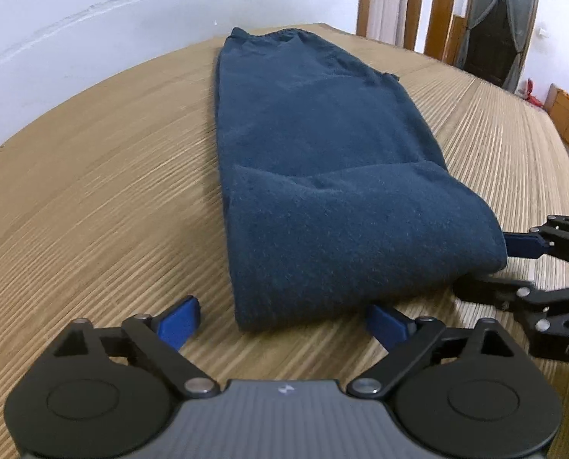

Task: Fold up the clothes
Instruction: 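Pinch the rolled end with both grippers and roll it over again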

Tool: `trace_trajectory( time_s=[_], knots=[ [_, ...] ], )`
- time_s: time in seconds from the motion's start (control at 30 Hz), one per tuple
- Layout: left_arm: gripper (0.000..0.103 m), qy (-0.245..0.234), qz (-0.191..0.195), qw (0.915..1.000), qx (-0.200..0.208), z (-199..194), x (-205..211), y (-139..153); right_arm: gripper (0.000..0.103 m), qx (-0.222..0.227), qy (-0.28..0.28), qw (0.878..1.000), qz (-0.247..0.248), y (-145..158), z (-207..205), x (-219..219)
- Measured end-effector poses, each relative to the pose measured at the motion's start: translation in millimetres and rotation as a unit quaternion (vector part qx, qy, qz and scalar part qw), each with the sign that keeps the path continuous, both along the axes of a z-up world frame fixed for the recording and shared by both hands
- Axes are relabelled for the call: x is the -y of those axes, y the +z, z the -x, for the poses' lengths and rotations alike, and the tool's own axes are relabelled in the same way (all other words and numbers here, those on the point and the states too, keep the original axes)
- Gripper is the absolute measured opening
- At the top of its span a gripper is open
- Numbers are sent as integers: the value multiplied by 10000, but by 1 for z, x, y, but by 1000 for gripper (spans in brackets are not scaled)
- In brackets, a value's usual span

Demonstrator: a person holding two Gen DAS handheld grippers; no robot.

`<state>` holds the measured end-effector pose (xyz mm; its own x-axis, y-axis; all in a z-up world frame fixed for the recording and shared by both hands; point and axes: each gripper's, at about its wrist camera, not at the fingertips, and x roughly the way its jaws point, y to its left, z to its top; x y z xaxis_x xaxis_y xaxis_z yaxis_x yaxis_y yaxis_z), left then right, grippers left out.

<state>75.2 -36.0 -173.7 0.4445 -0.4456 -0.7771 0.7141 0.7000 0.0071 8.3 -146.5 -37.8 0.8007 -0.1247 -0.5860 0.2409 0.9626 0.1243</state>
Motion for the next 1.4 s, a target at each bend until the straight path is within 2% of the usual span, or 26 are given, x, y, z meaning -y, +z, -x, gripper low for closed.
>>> trace_trajectory(
  time_s=[0.03,0.07,0.1,0.23,0.3,0.47,0.63,0.7,0.83,1.03,1.17,1.4],
  knots=[
    [91,-122,50,9999,29,0,1,0,53,12,10,10000,45,-1,-2,0],
    [78,-245,99,9996,58,0,2,1,53,25,21,10000,89,-2,-4,0],
    [72,-393,114,9991,82,1,5,3,51,40,32,9999,103,-2,-5,0],
    [63,-450,36,9989,76,3,8,7,38,82,115,9999,65,0,-4,2],
    [60,-459,91,9989,-57,3,4,11,34,80,181,9998,72,4,-2,1],
    [60,-637,344,9970,-279,19,-12,37,33,58,330,9994,-55,24,23,-3],
    [59,-659,822,9912,-798,36,-39,55,33,-147,604,9978,-236,46,61,-7],
    [59,-645,874,9898,-918,41,-43,56,33,-140,591,9976,-319,52,69,-6],
    [59,-613,626,9930,-787,42,-30,53,33,-16,453,9984,-350,62,71,-2],
    [59,-361,751,9944,-657,26,-18,69,33,151,355,9989,-284,68,52,11],
    [59,-296,738,9960,-415,17,-3,79,33,386,246,9985,-289,69,39,26],
    [60,-37,741,9969,-261,-23,24,84,33,581,112,9978,-301,61,-4,59]
  ],
)
